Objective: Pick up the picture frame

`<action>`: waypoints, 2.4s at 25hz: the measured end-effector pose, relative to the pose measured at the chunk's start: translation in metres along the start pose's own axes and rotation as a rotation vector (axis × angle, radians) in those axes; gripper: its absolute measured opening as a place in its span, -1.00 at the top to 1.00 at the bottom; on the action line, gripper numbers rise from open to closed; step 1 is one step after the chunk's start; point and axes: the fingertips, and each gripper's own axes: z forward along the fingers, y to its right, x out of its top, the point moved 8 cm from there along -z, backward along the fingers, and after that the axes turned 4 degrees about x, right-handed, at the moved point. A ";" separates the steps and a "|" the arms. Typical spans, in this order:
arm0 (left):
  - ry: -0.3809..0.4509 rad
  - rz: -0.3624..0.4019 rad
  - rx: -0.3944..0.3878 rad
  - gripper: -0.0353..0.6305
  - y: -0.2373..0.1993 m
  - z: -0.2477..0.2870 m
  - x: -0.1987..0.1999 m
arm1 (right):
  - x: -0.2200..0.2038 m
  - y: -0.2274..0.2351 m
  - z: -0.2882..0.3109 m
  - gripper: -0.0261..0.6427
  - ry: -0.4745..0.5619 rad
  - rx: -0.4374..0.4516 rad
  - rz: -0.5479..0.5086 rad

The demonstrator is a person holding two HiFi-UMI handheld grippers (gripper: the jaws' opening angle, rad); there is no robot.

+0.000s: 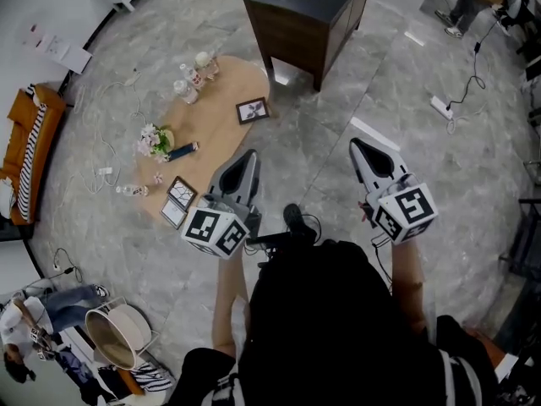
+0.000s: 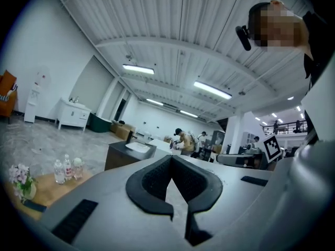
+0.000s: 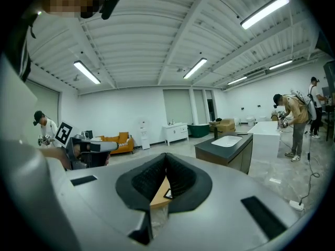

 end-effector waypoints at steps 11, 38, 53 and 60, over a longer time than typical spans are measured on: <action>-0.054 -0.078 -0.008 0.86 -0.073 0.045 0.003 | 0.009 0.010 0.083 0.89 -0.050 0.017 0.008; -0.081 -0.287 0.417 0.86 -0.139 0.252 -0.033 | 0.008 0.217 0.315 0.89 -0.218 0.527 0.035; -0.121 -0.534 0.516 0.85 -0.215 0.277 -0.171 | -0.094 0.245 0.372 0.89 -0.403 0.594 0.043; -0.174 -0.584 0.499 0.85 -0.263 0.276 -0.254 | -0.137 0.229 0.397 0.89 -0.460 0.623 0.012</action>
